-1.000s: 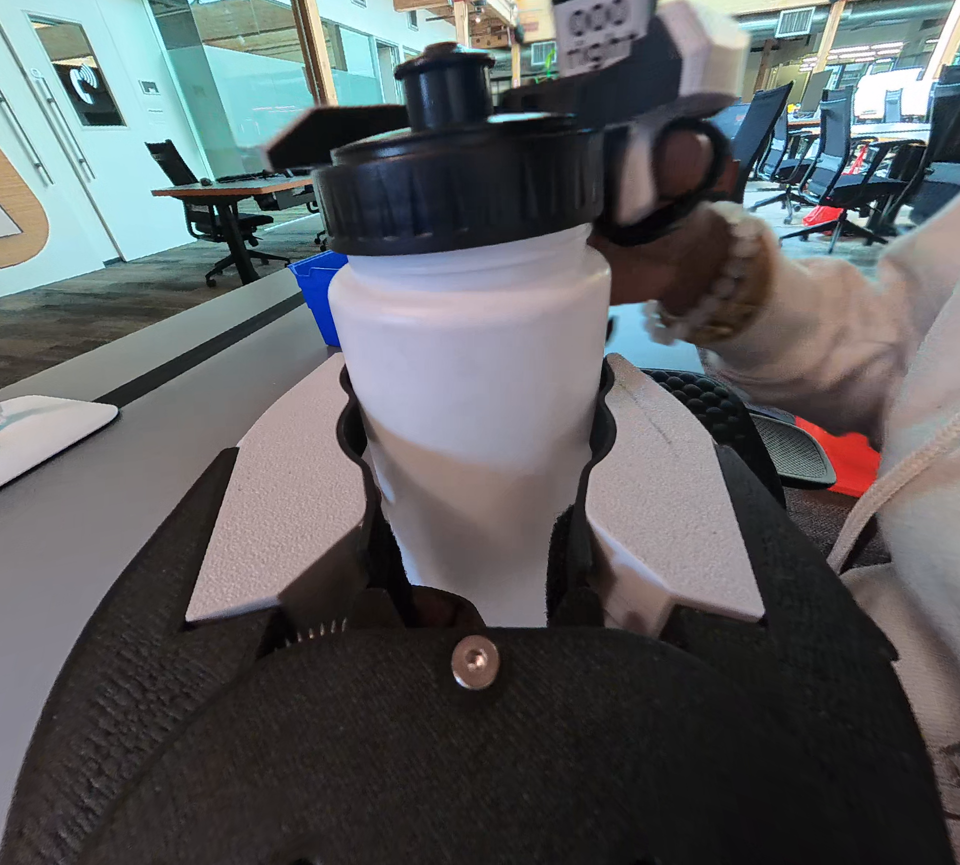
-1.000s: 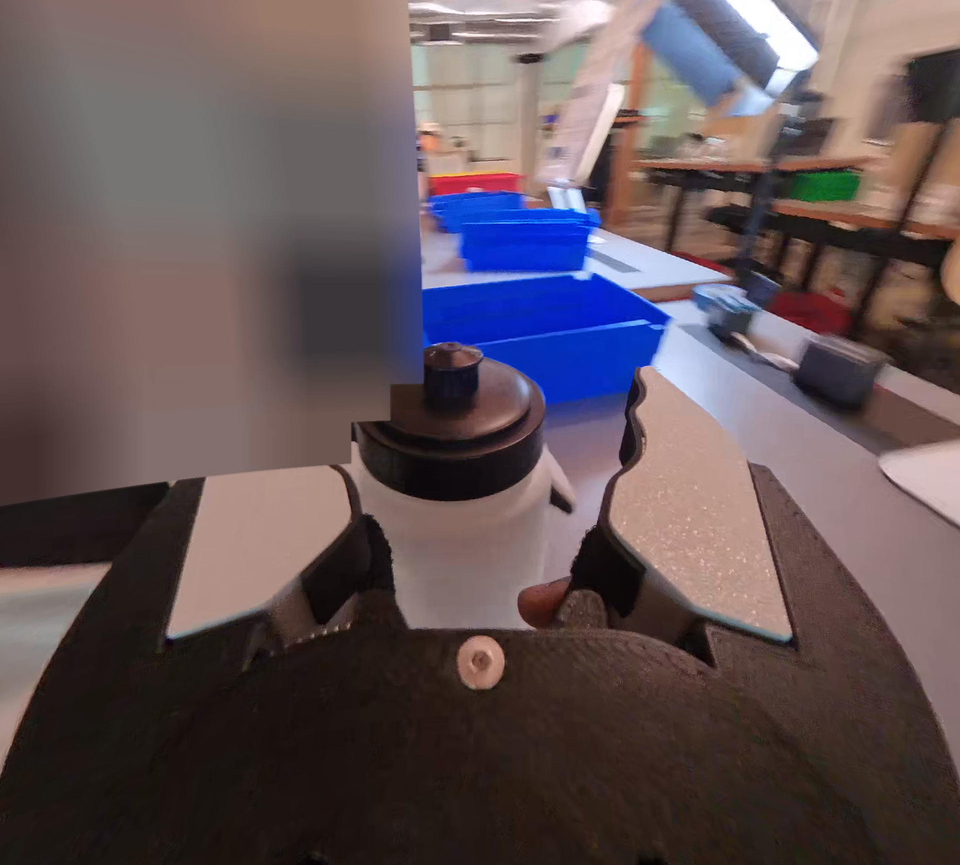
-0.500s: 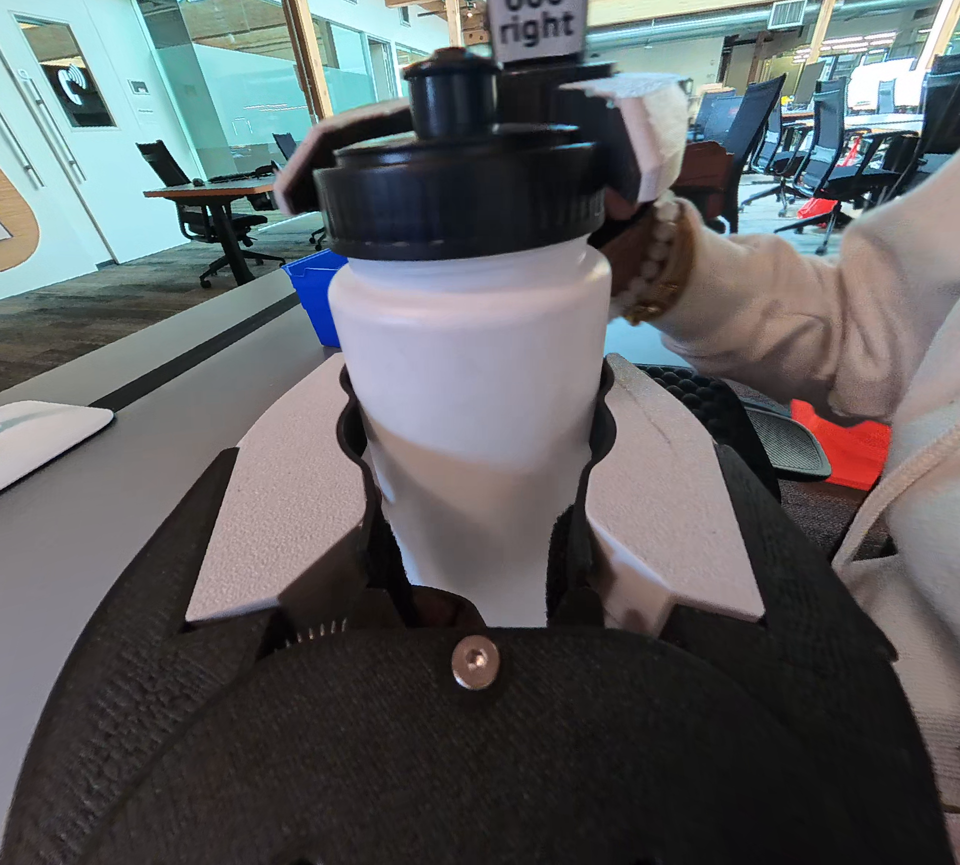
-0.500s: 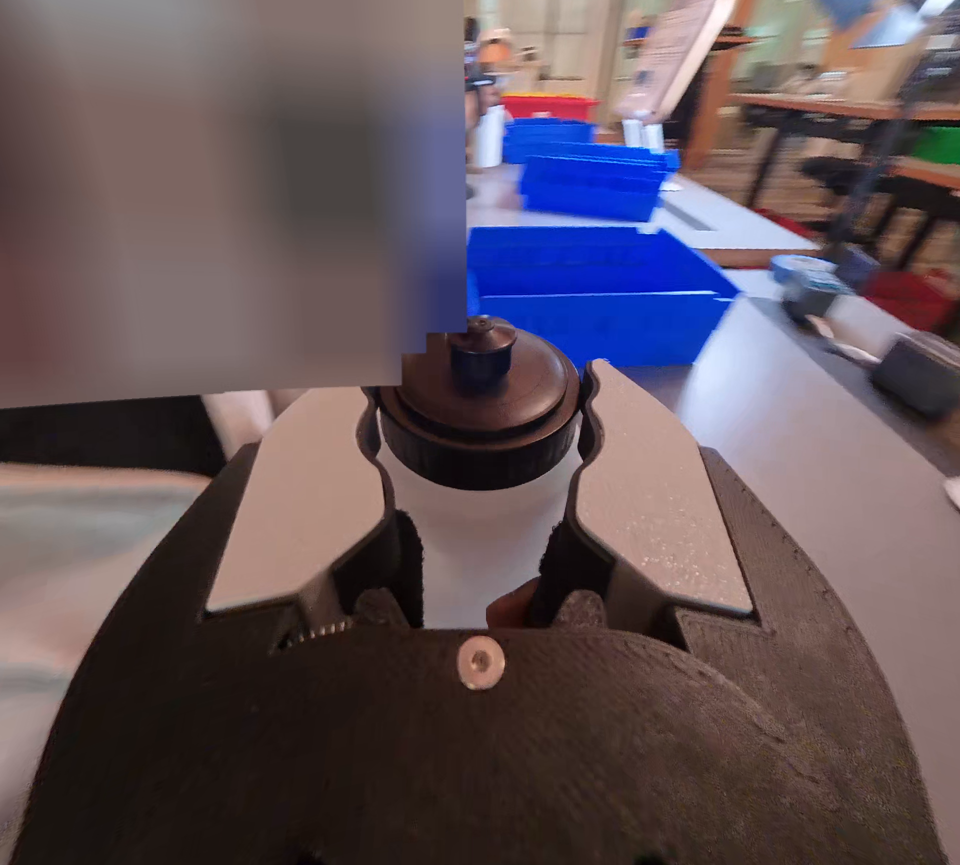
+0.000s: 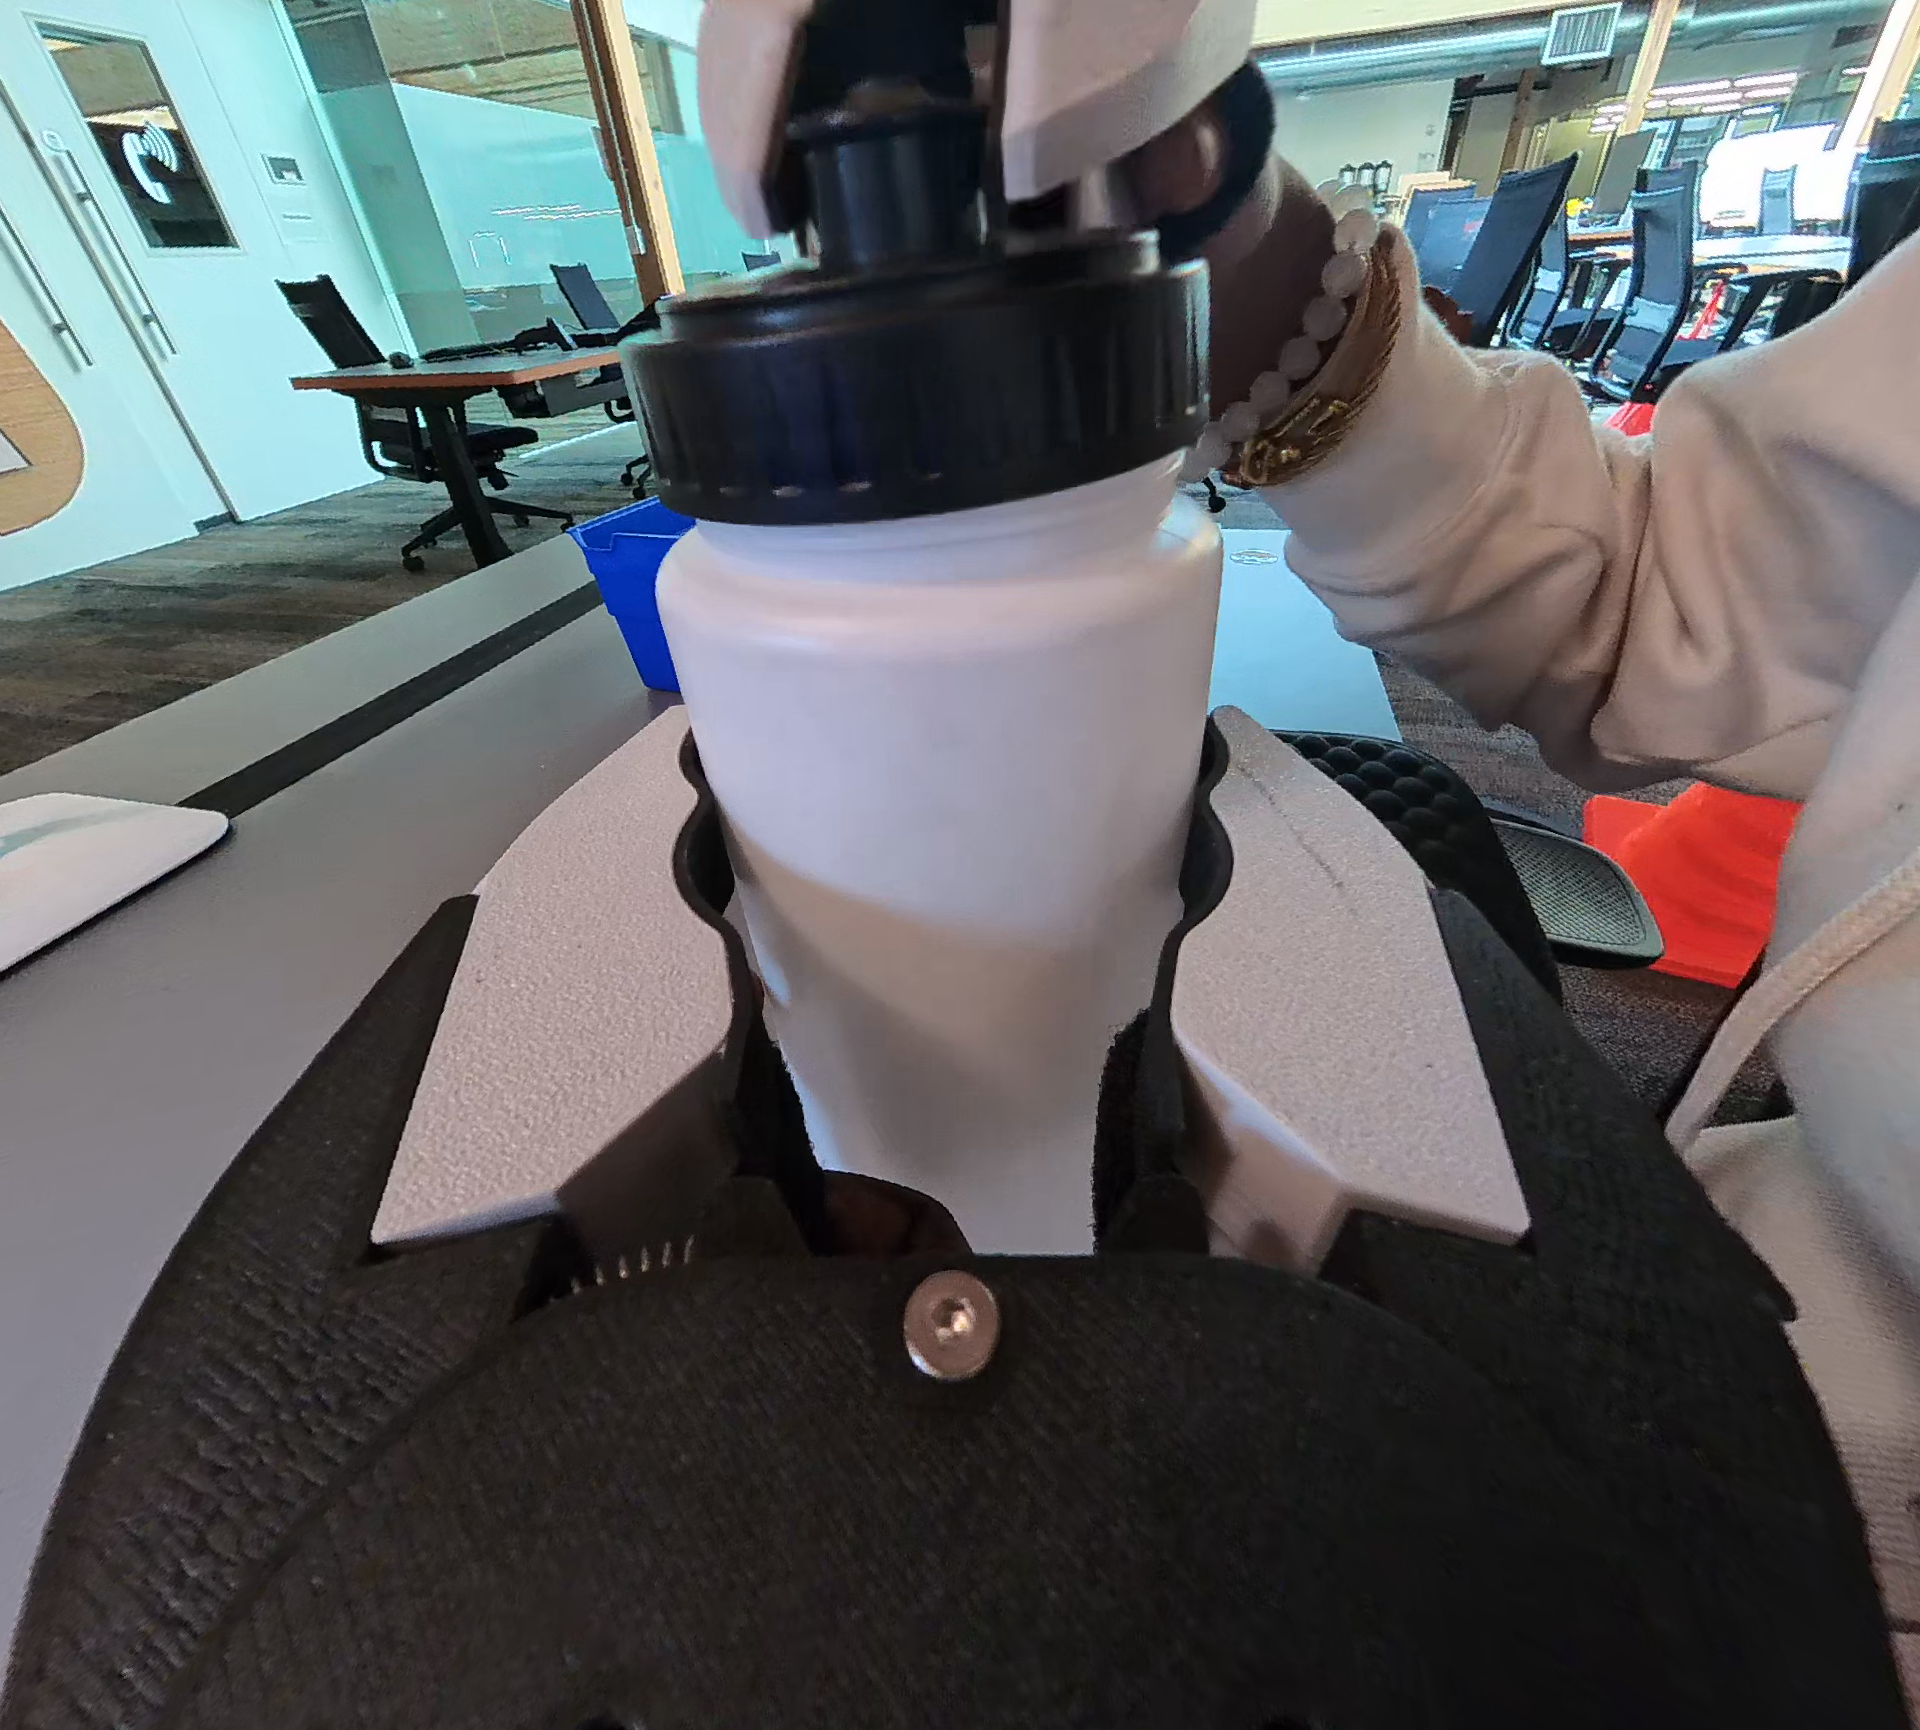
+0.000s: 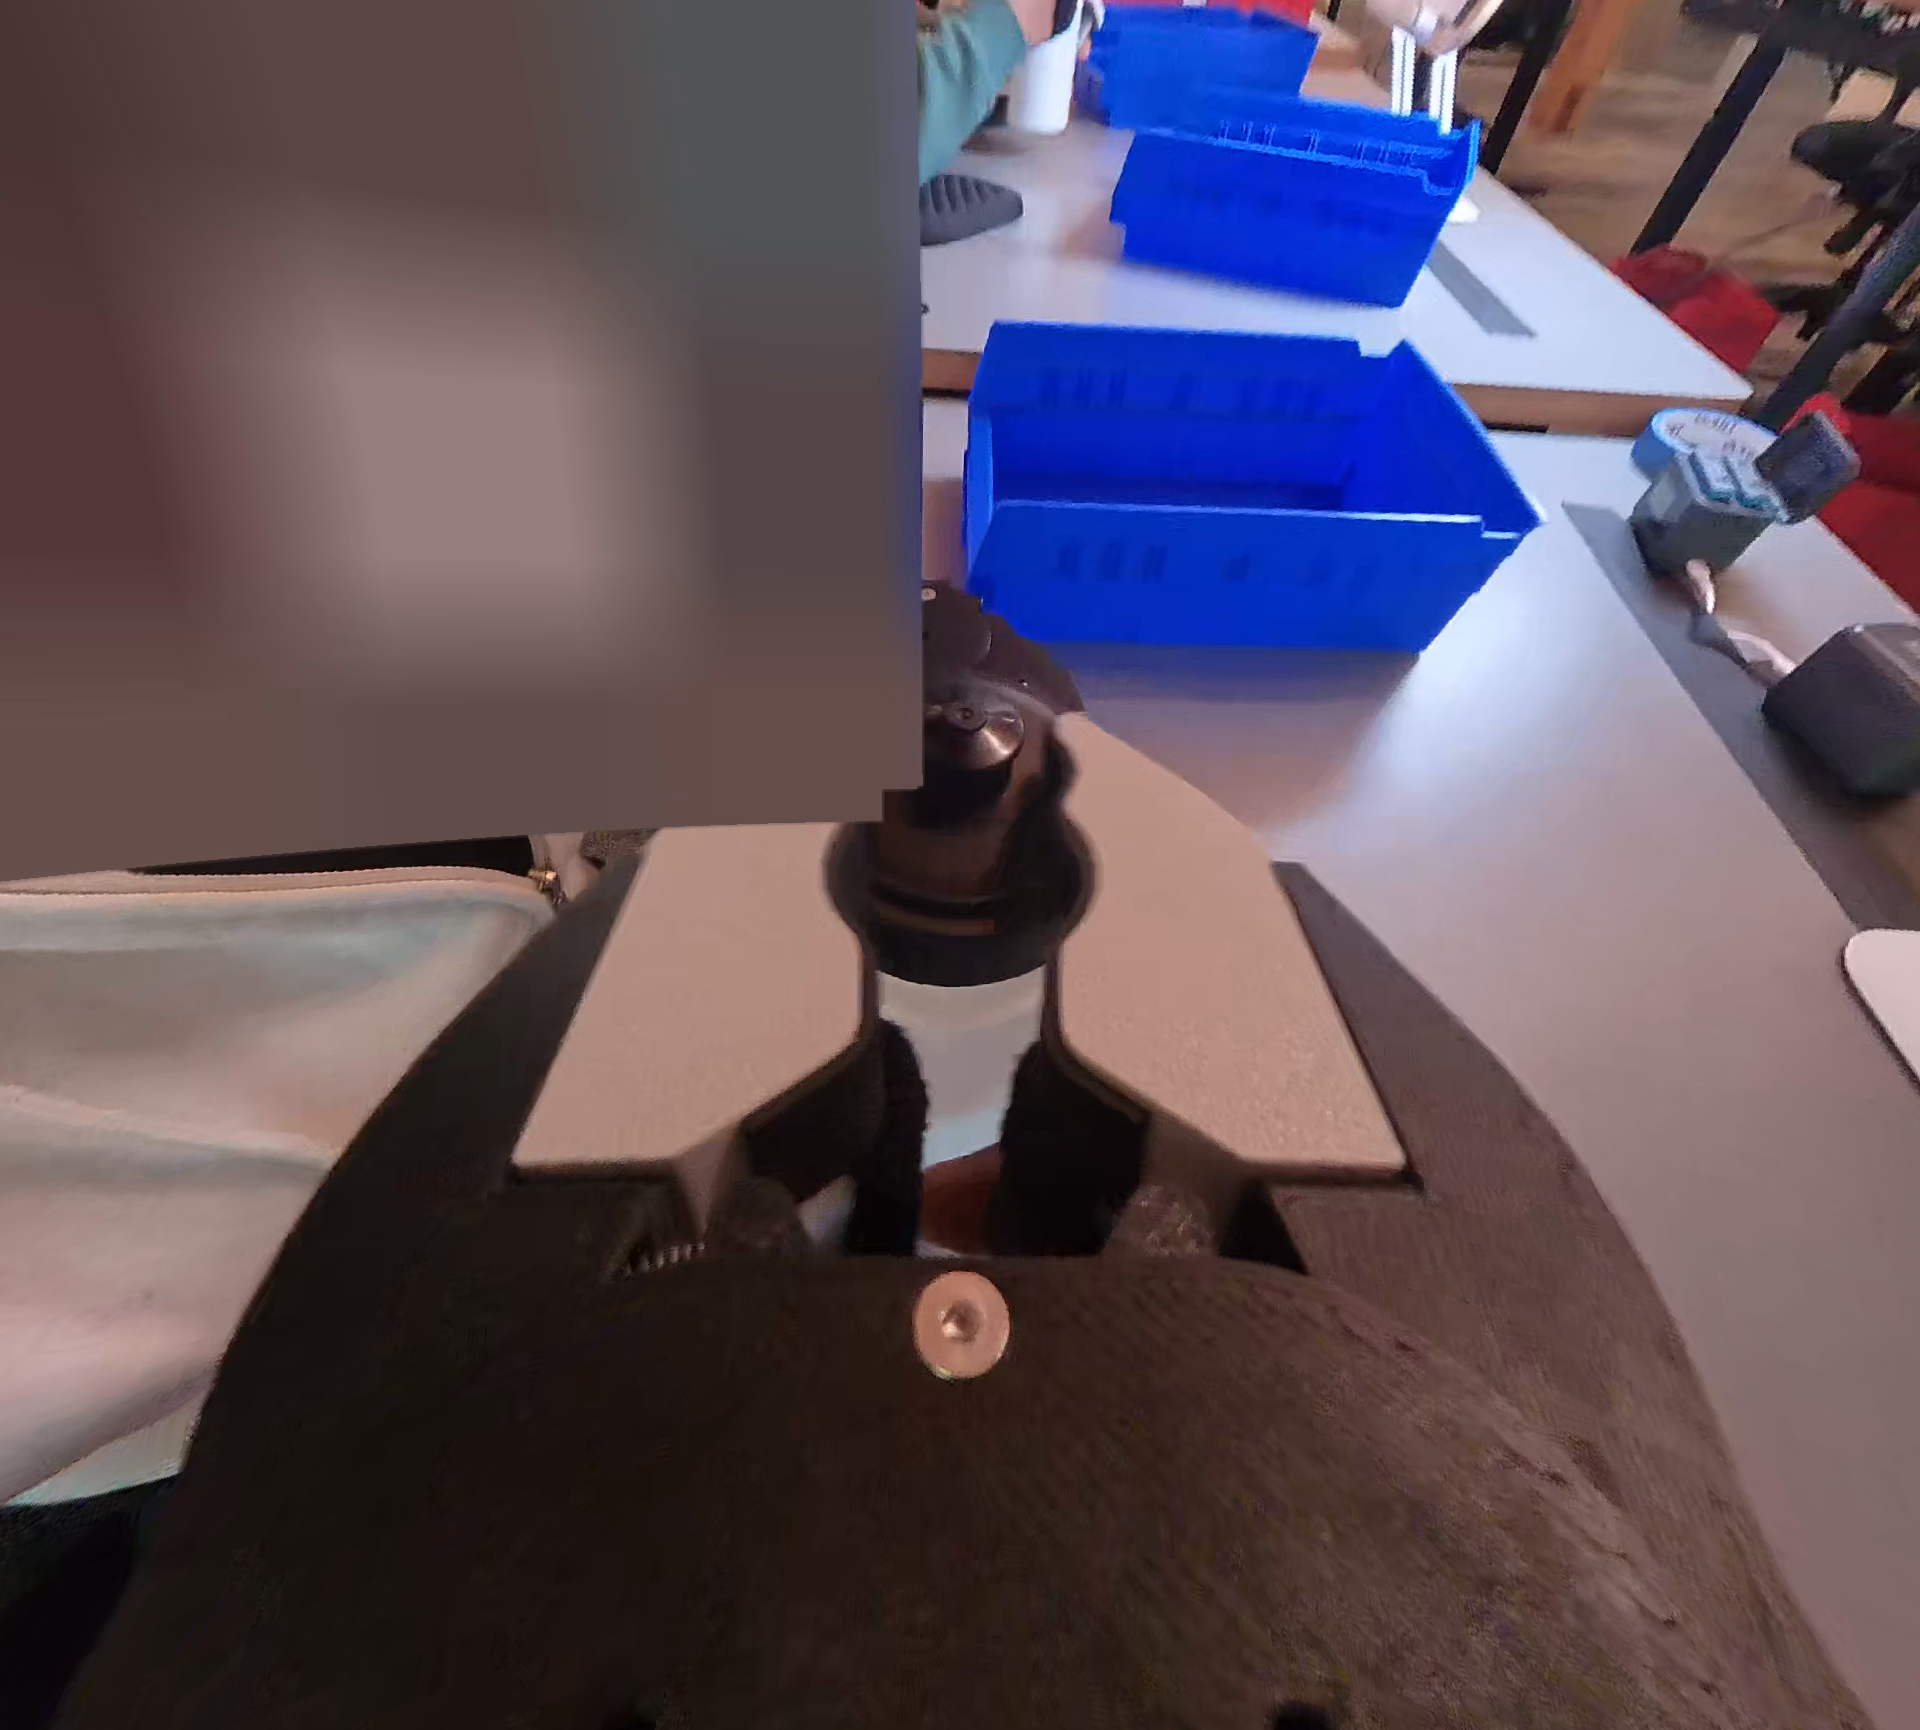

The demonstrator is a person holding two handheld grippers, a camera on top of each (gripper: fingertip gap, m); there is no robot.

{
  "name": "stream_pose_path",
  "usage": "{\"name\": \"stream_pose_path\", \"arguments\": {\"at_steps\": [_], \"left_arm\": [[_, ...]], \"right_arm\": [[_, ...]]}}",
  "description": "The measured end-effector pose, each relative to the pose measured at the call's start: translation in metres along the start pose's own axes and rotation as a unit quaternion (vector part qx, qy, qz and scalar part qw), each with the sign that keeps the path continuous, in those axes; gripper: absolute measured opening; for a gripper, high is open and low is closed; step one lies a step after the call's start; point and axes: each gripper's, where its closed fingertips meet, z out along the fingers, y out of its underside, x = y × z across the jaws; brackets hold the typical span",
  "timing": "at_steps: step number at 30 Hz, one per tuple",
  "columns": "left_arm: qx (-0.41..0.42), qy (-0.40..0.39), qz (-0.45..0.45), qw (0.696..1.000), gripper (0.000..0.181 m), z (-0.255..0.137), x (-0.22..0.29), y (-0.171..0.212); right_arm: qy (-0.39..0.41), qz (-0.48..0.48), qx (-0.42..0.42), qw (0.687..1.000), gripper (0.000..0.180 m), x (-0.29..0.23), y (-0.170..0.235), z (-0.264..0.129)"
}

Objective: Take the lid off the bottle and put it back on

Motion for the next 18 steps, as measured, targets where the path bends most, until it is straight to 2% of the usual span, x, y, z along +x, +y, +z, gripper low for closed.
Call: {"name": "stream_pose_path", "arguments": {"at_steps": [1, 4, 8, 11, 12, 14, 16, 18], "left_arm": [[0.000, 0.000, 0.000, 1.000, 0.086, 0.000, 0.000, 0.000], [0.000, 0.000, 0.001, 1.000, 0.087, 0.001, 0.000, 0.000], [0.001, -0.001, -0.001, 1.000, 0.087, 0.000, -0.001, 0.000], [0.000, -0.002, 0.000, 1.000, 0.087, 0.000, -0.001, 0.000], [0.000, -0.002, 0.000, 1.000, 0.087, 0.000, -0.001, 0.000], [0.001, -0.002, 0.000, 1.000, 0.087, 0.000, -0.001, 0.000], [0.000, -0.002, 0.000, 1.000, 0.087, 0.001, 0.000, 0.000], [0.000, -0.002, 0.000, 1.000, 0.087, 0.001, 0.000, 0.000]], "right_arm": [[0.000, 0.005, -0.005, 1.000, 0.022, 0.000, 0.001, 0.002], [0.006, -0.008, -0.005, 1.000, 0.021, 0.002, -0.001, 0.000], [0.018, -0.013, 0.121, 0.992, 0.022, 0.002, -0.045, -0.031], [0.153, -0.037, 0.117, 0.981, 0.022, 0.032, -0.053, -0.077], [0.222, -0.042, 0.103, 0.969, 0.022, 0.048, -0.050, -0.100], [0.378, -0.041, 0.052, 0.923, 0.022, 0.085, -0.031, -0.157], [0.507, 0.003, -0.008, 0.862, 0.022, 0.119, 0.007, -0.218], [0.587, 0.073, -0.054, 0.805, 0.022, 0.146, 0.058, -0.269]]}}
